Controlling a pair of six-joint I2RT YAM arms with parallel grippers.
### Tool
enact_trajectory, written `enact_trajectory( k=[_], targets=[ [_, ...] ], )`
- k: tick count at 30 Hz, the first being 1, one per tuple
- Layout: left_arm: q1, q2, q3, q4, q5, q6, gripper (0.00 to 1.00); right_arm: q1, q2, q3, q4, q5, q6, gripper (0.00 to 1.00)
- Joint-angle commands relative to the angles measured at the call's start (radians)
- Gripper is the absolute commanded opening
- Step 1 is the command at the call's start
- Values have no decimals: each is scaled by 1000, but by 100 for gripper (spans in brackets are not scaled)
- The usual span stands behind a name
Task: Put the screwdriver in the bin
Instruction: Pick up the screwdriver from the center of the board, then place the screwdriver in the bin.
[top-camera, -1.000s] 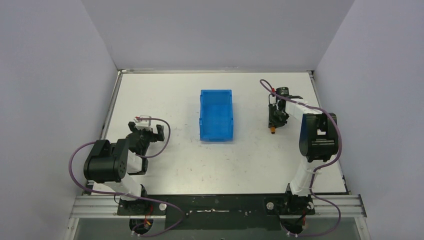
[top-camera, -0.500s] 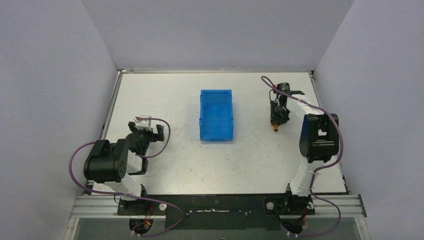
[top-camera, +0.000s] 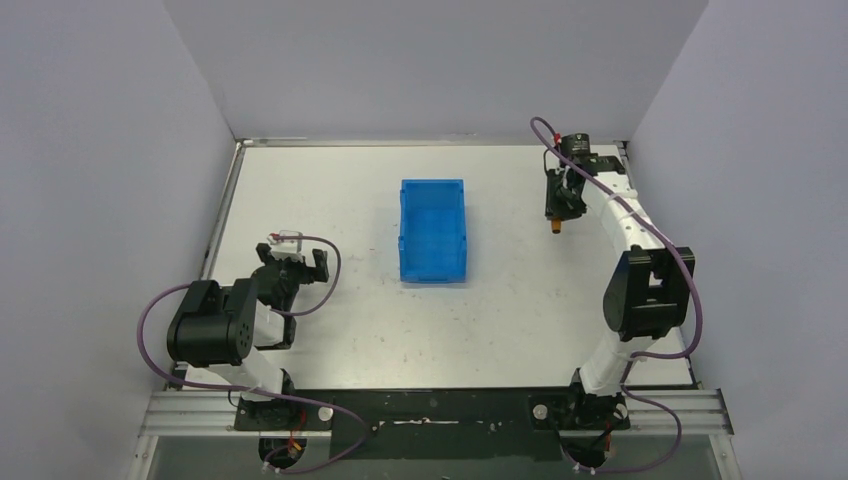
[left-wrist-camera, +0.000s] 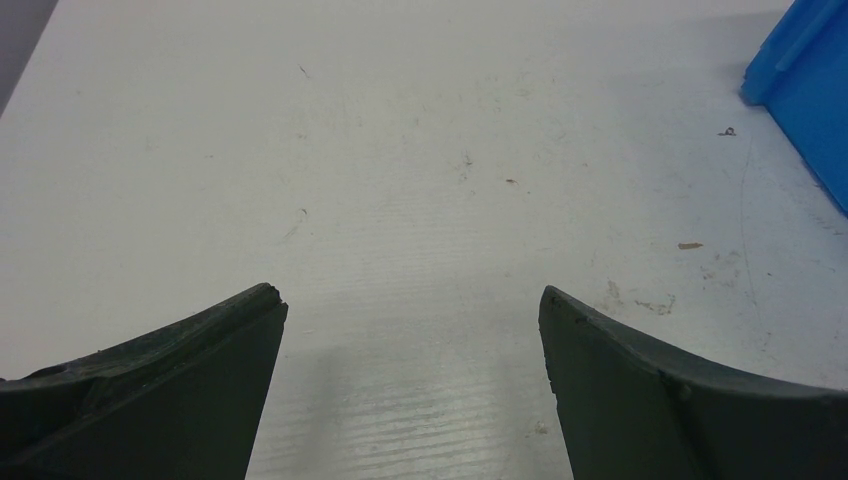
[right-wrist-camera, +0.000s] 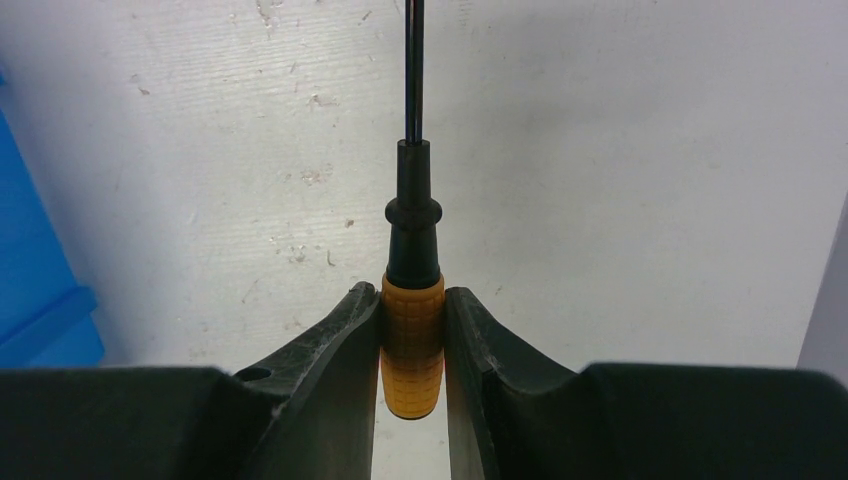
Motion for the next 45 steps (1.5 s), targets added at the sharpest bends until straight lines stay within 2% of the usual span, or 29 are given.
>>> enact_trajectory(
  k=[1, 5, 14, 28, 45],
  targets=[
    [1, -22, 0, 33, -4, -3, 97, 22, -54, 61, -56, 41, 31, 0],
    [1, -23, 0, 33, -6, -3, 97, 53, -60, 91, -79, 46, 54, 0],
    [-1, -20, 23, -8, -3, -3, 97, 219, -75, 178, -121, 88, 184, 0],
    [-6, -17, 34, -21, -3, -1, 97, 530, 57, 338, -129, 196, 462, 0],
    [-6, -5, 54, -33, 27, 10, 97, 660, 186, 363, -49, 243, 601, 0]
  ],
)
